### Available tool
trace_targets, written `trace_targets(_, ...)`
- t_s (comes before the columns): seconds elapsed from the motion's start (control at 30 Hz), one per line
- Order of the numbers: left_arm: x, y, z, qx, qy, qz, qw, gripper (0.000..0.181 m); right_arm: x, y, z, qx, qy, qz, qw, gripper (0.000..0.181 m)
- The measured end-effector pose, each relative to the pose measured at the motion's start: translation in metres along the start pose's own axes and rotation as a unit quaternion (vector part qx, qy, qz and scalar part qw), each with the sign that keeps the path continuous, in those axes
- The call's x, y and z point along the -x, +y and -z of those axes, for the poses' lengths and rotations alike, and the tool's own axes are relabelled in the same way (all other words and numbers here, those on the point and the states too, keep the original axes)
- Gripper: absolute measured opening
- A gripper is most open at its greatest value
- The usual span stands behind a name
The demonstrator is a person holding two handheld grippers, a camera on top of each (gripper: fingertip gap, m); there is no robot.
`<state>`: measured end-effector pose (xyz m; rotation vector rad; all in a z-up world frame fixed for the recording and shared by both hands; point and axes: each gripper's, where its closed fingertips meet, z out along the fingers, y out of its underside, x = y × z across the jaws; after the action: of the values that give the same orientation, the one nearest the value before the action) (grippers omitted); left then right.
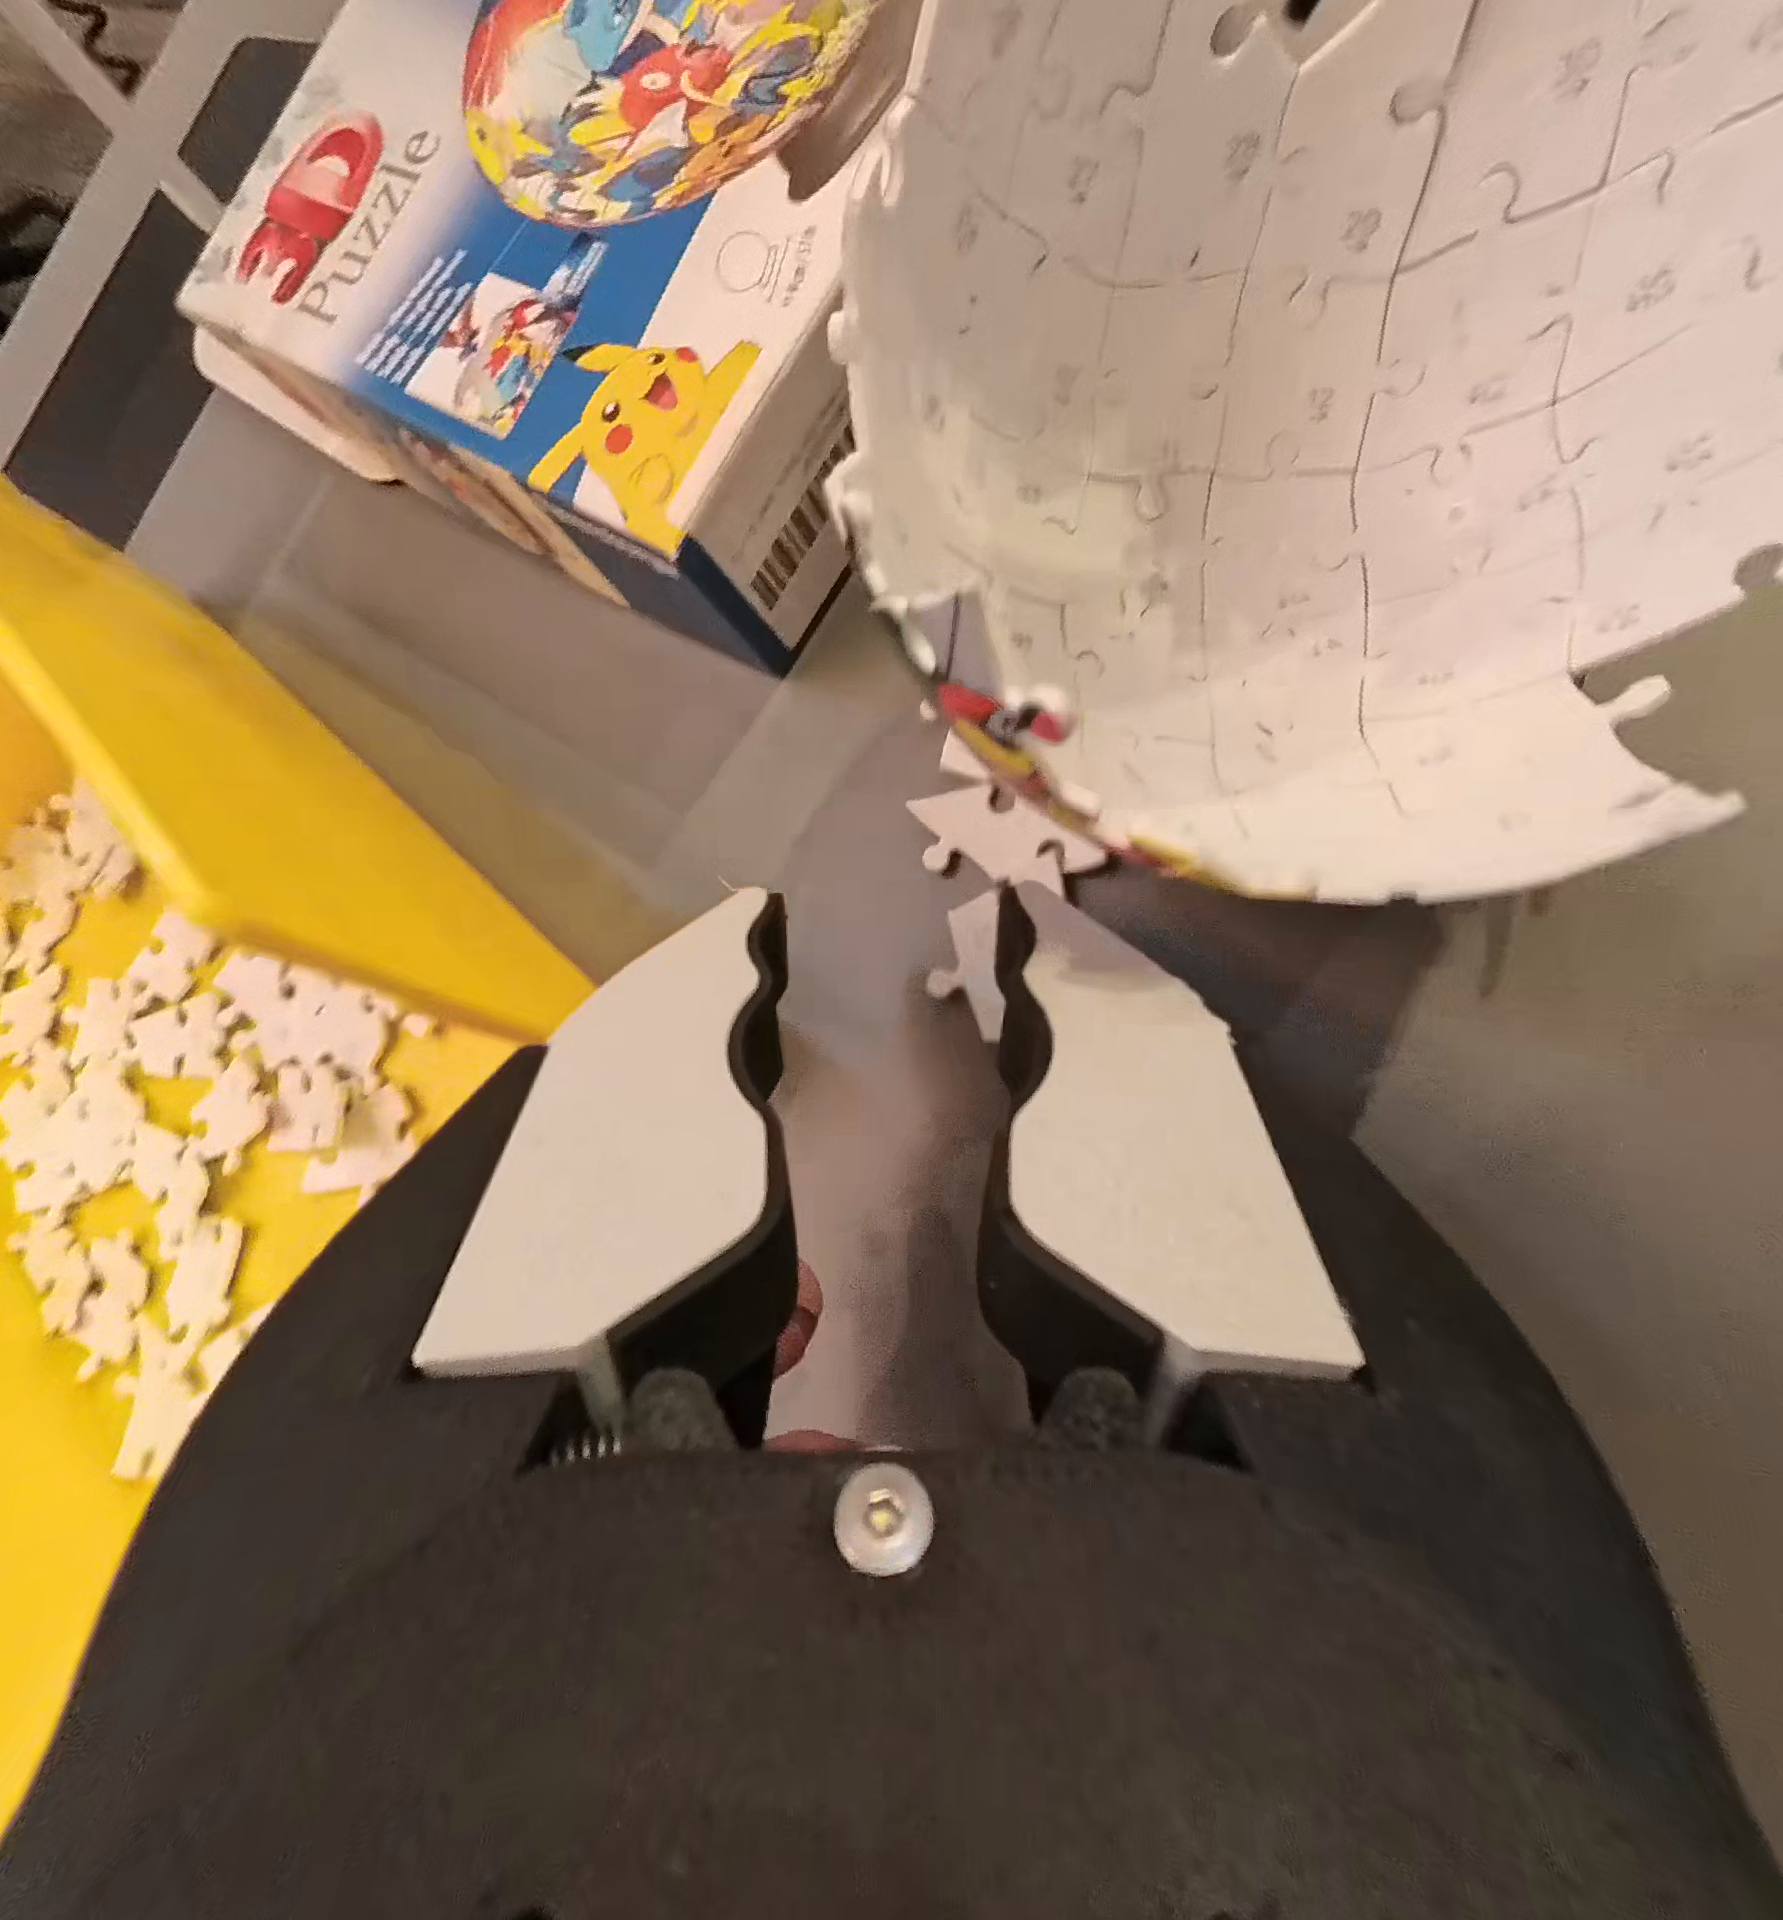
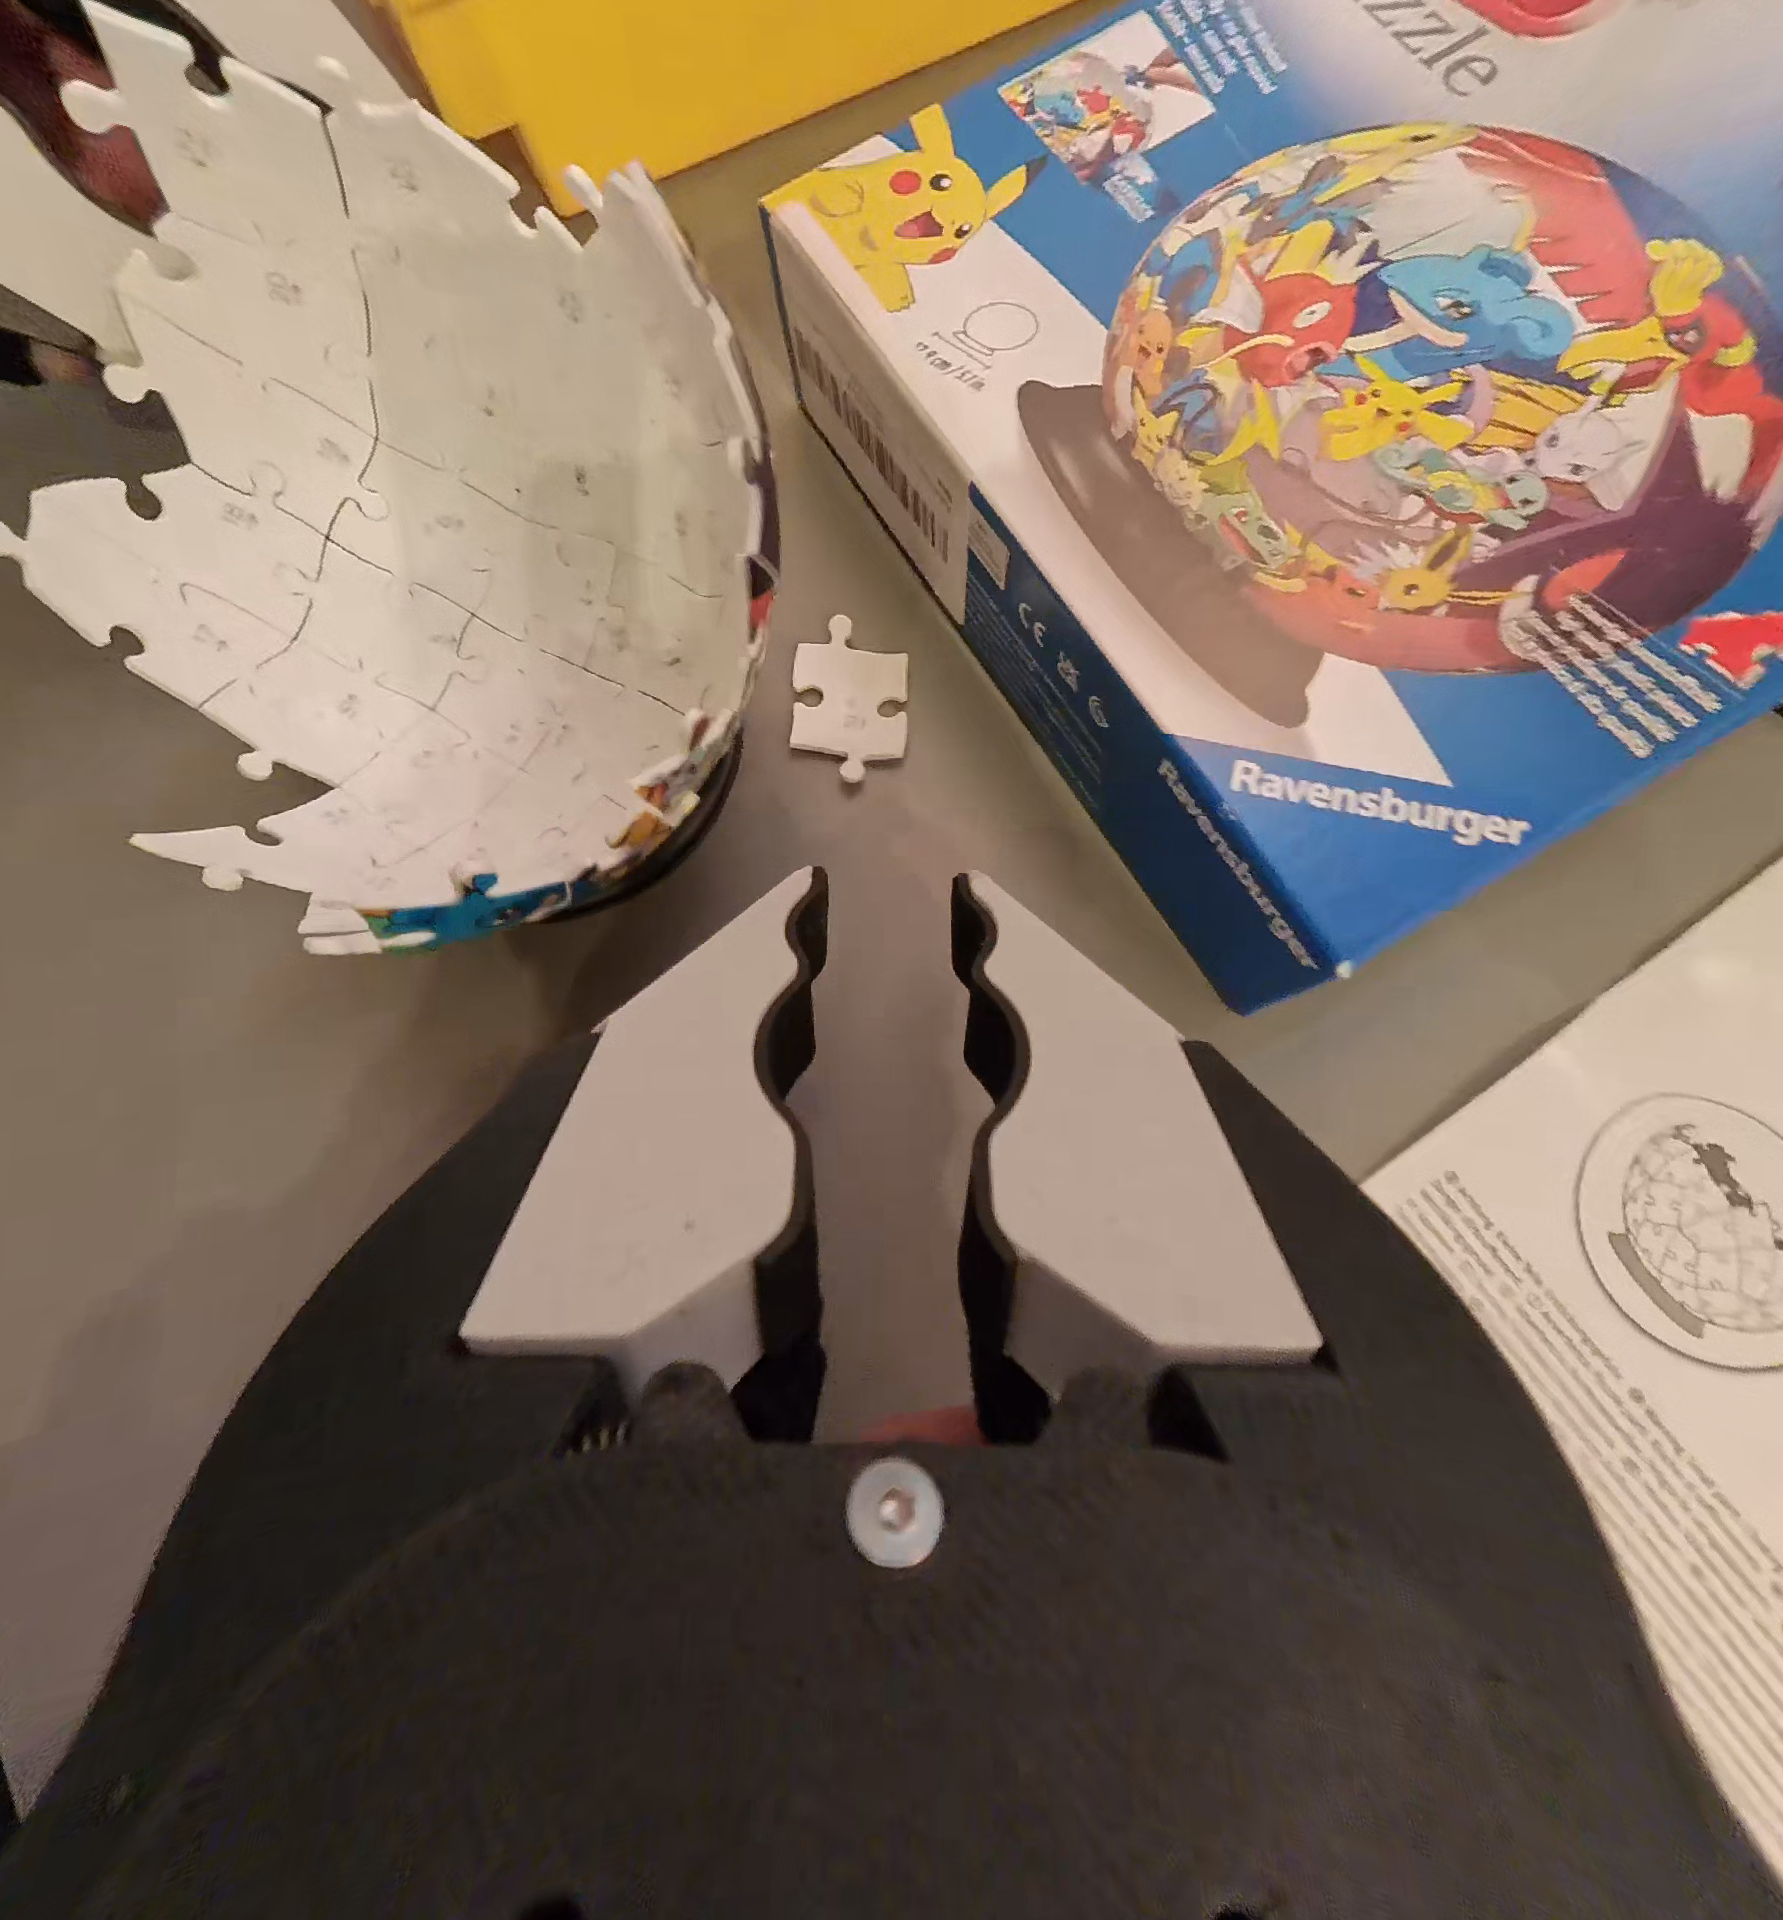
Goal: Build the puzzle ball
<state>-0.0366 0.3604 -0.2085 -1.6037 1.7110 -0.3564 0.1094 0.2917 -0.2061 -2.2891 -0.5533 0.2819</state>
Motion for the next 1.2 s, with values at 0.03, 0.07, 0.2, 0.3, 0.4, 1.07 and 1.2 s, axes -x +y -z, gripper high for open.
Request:
trace_targets(0.03,-0.004,-0.003,-0.004,-0.004,0.007,-0.001,1.0,0.039,0.002,-0.001,-0.002,-0.001,-0.003,0.002,1.0,0.023)
trace_targets(0.07,-0.007,-0.006,-0.007,-0.007,0.012,-0.005,1.0,0.04,0.004,-0.001,-0.005,-0.002,-0.006,0.002,1.0,0.023)
trace_targets(0.2,-0.023,-0.01,-0.019,0.002,0.017,-0.032,0.999,0.042,0.004,0.005,-0.01,0.003,-0.008,0.012,1.0,0.023)
trace_targets(0.3,-0.039,-0.019,-0.023,-0.014,0.04,-0.028,0.999,0.045,0.003,0.007,-0.009,0.001,-0.024,0.011,1.0,0.022)
trace_targets(0.4,-0.045,-0.024,-0.027,-0.008,0.033,-0.066,0.997,0.044,0.0,0.011,-0.005,-0.005,-0.041,-0.001,0.999,0.021)
trace_targets(1.07,-0.019,-0.029,-0.016,0.02,-0.001,-0.032,0.999,0.044,-0.011,0.046,0.029,0.007,-0.048,-0.006,0.999,0.019)
trace_targets(1.2,-0.017,-0.022,-0.026,0.049,0.019,-0.059,0.997,0.044,-0.01,0.047,0.031,0.004,-0.045,-0.007,0.999,0.019)
